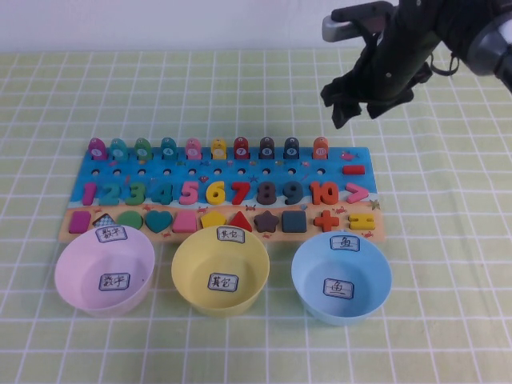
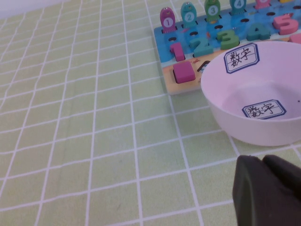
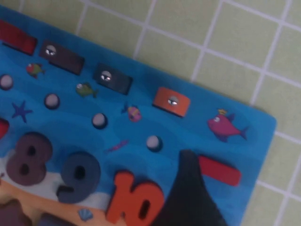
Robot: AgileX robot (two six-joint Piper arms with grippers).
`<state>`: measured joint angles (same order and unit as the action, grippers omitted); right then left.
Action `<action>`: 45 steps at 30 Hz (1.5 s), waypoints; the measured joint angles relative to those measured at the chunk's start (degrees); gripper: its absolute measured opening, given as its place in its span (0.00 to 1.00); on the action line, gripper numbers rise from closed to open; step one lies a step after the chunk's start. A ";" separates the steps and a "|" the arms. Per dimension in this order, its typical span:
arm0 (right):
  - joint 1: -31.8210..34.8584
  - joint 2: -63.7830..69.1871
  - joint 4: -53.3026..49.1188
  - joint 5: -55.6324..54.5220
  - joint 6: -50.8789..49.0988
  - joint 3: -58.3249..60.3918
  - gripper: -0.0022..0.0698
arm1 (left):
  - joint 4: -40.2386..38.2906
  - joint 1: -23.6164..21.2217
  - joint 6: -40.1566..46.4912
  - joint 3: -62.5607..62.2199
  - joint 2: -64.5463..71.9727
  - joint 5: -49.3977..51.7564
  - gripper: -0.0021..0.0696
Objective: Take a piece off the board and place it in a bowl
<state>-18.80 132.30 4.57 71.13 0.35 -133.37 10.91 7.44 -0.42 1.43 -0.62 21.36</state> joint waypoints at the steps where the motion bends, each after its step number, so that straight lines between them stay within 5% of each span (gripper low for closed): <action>1: -0.05 1.15 1.03 0.00 -0.35 -1.04 0.65 | 0.00 0.00 0.00 0.00 0.00 0.00 0.02; 45: -1.22 11.38 3.79 -8.63 -0.35 -3.88 0.59 | 0.00 0.00 0.00 0.00 0.00 0.00 0.02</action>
<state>-20.02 143.69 8.36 62.50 0.00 -137.25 10.91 7.44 -0.42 1.43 -0.62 21.36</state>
